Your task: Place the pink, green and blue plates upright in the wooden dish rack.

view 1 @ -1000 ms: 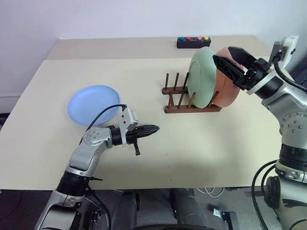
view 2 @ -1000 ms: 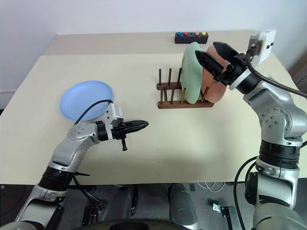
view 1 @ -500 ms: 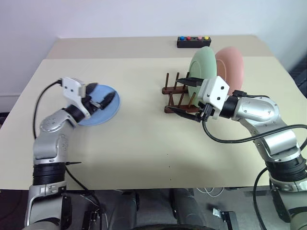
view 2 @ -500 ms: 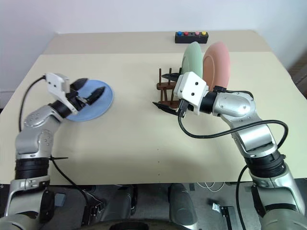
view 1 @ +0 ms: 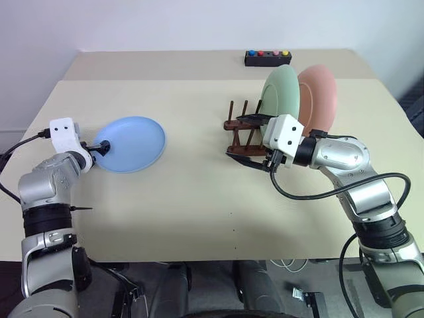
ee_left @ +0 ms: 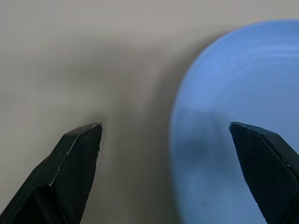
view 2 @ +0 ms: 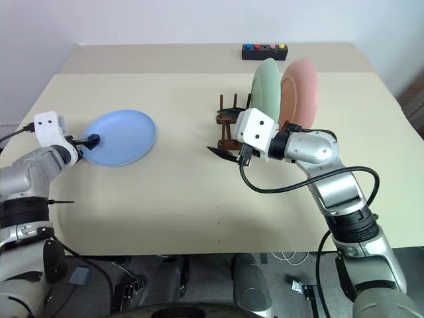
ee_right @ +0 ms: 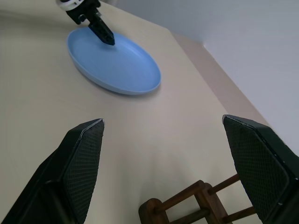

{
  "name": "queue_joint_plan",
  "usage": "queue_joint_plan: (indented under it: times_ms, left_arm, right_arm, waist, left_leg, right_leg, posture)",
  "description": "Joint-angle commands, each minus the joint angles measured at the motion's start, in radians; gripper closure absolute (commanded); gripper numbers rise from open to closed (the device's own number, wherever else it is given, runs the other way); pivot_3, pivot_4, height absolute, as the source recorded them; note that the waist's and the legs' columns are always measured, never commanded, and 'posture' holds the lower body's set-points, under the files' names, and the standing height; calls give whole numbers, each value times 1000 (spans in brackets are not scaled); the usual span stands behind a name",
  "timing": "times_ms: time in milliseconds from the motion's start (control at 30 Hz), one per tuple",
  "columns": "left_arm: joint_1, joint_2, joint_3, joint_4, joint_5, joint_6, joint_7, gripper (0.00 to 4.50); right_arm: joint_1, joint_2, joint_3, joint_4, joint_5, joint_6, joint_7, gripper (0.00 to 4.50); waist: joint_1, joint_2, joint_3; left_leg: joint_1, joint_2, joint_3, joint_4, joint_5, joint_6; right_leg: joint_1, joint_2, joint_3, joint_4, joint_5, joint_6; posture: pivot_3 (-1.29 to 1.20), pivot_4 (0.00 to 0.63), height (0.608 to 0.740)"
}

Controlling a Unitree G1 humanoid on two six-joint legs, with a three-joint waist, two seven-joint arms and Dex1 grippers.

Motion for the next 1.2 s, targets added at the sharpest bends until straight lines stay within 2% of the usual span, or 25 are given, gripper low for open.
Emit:
queue_joint_plan:
  times_ms: [33,67,167,400,600,700,833,967,1200]
  left_arm:
    - [-27,2,-3,-8,-13,11,-28,29]
    - [-29,1,-3,-6,-12,12,-31,29]
    - [-46,-3,5,17,0,-10,-20,862]
    - [-65,-10,6,48,2,-43,-19,4437]
    - [-65,-76,16,-40,-39,-161,-58,4476]
    - [-83,-157,30,-167,-68,-316,-56,4476]
    - [-141,-195,-24,-278,-19,-417,-18,4476]
    - [-186,-227,-47,-336,-32,-440,5,4476]
    - [-215,-268,-183,-445,48,-447,36,4476]
  right_arm:
    - [10,8,-22,-34,-6,-13,-8,364]
    - [13,8,-22,-36,-8,-12,-9,364]
    - [29,8,-27,-44,-15,-10,-19,364]
    - [42,9,-36,-55,-23,-6,-36,364]
    - [22,10,-21,-17,-128,-63,-97,364]
    - [-2,14,21,12,-213,-89,-119,364]
    - [-56,48,78,42,-340,-137,-174,364]
    - [-92,89,97,63,-413,-159,-222,364]
    - [-160,123,118,107,-608,-256,-367,364]
  waist:
    - [-1,0,0]
    - [-1,0,0]
    - [-1,0,0]
    - [0,0,0]
    - [9,0,0]
    - [17,-1,0]
    - [20,-1,0]
    - [22,-1,0]
    - [24,-1,0]
  left_leg:
    - [0,0,0,0,0,0]
    - [0,0,0,0,0,0]
    - [0,0,0,0,0,0]
    - [0,0,0,0,0,0]
    - [0,0,0,0,0,-1]
    - [0,0,0,0,1,-2]
    - [-1,0,0,0,2,-4]
    - [-1,0,0,0,3,-5]
    - [-1,0,0,0,3,-5]
  right_leg:
    - [0,0,0,0,0,0]
    - [0,0,0,0,0,0]
    - [0,0,0,0,0,0]
    - [0,0,0,0,0,0]
    - [0,0,0,0,0,0]
    - [0,0,0,0,1,0]
    - [-1,0,0,0,2,-1]
    - [-1,0,0,0,2,0]
    - [-1,0,0,0,2,0]
  posture:
    - [0,150,730]
    - [0,150,730]
    - [0,150,730]
    - [0,150,730]
    - [0,150,730]
    - [0,150,730]
    - [0,150,730]
    - [0,150,730]
    - [0,150,730]
